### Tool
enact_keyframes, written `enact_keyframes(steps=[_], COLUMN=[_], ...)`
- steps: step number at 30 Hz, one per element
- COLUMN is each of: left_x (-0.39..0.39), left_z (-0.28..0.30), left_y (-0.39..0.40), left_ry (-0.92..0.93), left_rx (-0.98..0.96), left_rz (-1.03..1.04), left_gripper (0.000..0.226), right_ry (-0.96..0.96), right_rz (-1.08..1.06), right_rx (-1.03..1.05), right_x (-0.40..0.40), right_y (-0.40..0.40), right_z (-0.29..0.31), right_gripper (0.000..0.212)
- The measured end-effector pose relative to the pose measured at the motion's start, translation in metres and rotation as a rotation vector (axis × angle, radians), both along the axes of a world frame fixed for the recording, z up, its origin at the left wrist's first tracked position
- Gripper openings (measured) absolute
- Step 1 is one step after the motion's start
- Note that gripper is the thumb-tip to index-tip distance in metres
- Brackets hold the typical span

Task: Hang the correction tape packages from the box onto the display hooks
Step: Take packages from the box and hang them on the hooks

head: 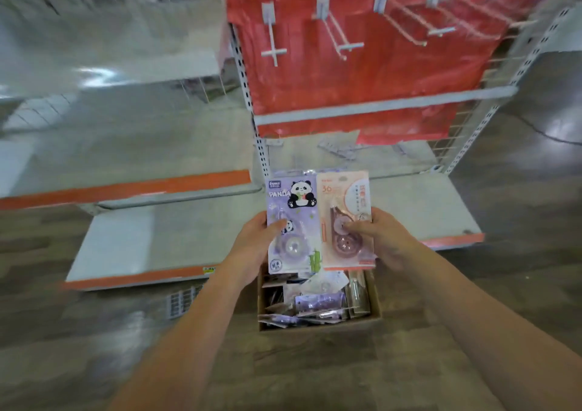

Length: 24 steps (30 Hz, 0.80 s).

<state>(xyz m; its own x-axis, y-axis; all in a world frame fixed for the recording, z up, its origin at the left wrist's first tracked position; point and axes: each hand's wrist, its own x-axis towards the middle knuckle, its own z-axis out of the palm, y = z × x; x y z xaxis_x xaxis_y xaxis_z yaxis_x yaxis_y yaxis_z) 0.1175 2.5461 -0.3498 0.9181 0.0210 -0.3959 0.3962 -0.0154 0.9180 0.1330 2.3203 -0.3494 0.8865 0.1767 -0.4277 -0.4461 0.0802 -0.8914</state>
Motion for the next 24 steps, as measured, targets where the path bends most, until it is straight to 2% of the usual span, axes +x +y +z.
enact_keyframes(steps=[4, 9, 10, 12, 14, 18, 22, 24], left_x=[-0.017, -0.032, -0.031, -0.026, -0.011, 0.029, 0.074, 0.096], left_z=[0.087, 0.168, 0.182, 0.211, 0.235, 0.276, 0.299, 0.306], left_y=[-0.003, 0.001, 0.001, 0.000, -0.001, -0.006, -0.011, -0.014], left_ry=[-0.147, -0.284, -0.301, -0.330, -0.369, -0.482, -0.536, -0.533], left_rx=[-0.028, -0.092, -0.109, -0.119, -0.108, -0.089, -0.091, -0.100], left_rz=[0.018, 0.021, 0.025, 0.010, 0.002, 0.038, 0.058, 0.073], left_gripper=[0.023, 0.026, 0.025, 0.025, 0.024, 0.022, 0.020, 0.028], right_ry=[-0.115, -0.247, -0.273, -0.319, -0.371, -0.419, -0.449, -0.463], right_rz=[-0.043, -0.067, -0.080, -0.119, -0.148, -0.188, -0.162, -0.142], right_rx=[-0.025, 0.009, 0.013, 0.007, 0.010, 0.072, 0.096, 0.106], right_x=[-0.012, -0.024, -0.026, -0.023, -0.013, 0.023, 0.073, 0.099], right_y=[0.007, 0.011, 0.010, 0.010, 0.007, 0.001, -0.002, -0.003], right_z=[0.090, 0.182, 0.197, 0.224, 0.245, 0.279, 0.297, 0.305], right_gripper=[0.031, 0.025, 0.029, 0.052, 0.057, 0.038, 0.043, 0.047])
